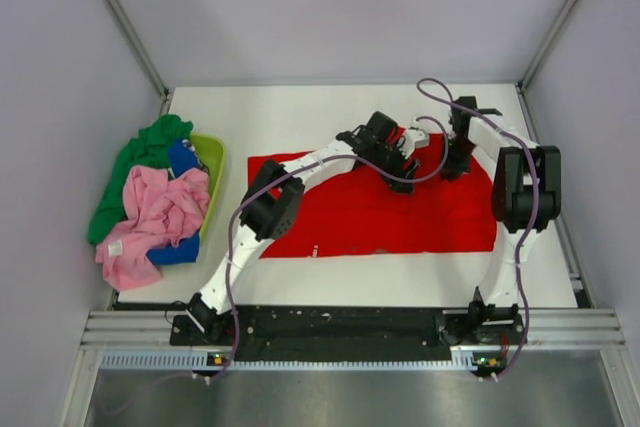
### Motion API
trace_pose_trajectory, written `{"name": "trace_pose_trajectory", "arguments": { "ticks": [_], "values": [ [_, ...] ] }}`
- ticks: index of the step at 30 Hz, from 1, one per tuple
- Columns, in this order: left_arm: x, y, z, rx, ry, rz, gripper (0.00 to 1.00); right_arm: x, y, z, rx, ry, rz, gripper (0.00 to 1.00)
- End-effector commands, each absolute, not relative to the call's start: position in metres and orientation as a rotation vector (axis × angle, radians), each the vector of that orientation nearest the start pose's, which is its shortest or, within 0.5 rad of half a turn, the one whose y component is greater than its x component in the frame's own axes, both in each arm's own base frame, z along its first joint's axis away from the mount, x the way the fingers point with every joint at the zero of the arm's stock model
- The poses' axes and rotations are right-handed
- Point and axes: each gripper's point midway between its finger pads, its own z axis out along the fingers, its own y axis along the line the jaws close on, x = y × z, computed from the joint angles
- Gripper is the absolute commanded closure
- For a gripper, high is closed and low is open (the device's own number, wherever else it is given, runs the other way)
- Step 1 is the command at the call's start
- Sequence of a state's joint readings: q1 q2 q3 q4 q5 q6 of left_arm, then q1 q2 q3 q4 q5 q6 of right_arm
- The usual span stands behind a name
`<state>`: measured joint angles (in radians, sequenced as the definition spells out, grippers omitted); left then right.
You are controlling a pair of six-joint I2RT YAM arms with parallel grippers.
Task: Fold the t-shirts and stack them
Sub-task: Fold the flattened tshirt in 1/3 of the way
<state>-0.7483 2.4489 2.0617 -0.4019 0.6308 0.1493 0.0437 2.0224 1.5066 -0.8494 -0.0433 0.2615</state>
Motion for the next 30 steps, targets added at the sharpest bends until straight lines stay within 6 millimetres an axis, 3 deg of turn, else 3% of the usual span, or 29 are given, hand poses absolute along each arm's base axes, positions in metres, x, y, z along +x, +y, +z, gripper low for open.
{"name": "trace_pose_trajectory", "arguments": {
  "ticks": [1, 4, 6, 11, 16, 20, 24, 30],
  "values": [
    [0.386, -0.498, 0.075, 1.243, 1.965, -1.06, 0.34, 0.394, 0.037, 0.058, 0.296, 2.852, 0.111, 0.99],
    [0.376, -0.502, 0.066, 1.284, 1.967, -1.072, 0.37, 0.394, 0.034, 0.066, 0.312, 2.828, 0.096, 1.0],
    [0.372, -0.504, 0.063, 1.304, 1.966, -1.065, 0.47, 0.394, 0.032, 0.072, 0.321, 2.81, 0.081, 1.0],
    [0.372, -0.51, 0.074, 1.274, 1.955, -1.103, 1.0, 0.396, 0.018, 0.088, 0.402, 2.729, 0.0, 1.0],
    [0.376, -0.505, 0.079, 1.207, 2.018, -1.077, 1.0, 0.404, 0.011, 0.094, 0.505, 2.623, -0.022, 1.0],
    [0.39, -0.487, 0.07, 1.072, 2.155, -0.948, 1.0, 0.409, 0.006, 0.081, 0.615, 2.571, -0.046, 1.0],
    [0.382, -0.482, 0.059, 1.041, 2.208, -0.992, 1.0, 0.42, 0.003, 0.073, 0.704, 2.496, -0.047, 1.0],
    [0.389, -0.48, 0.057, 1.002, 2.227, -0.941, 1.0, 0.436, -0.001, 0.075, 0.739, 2.403, -0.046, 0.92]
  ]
}}
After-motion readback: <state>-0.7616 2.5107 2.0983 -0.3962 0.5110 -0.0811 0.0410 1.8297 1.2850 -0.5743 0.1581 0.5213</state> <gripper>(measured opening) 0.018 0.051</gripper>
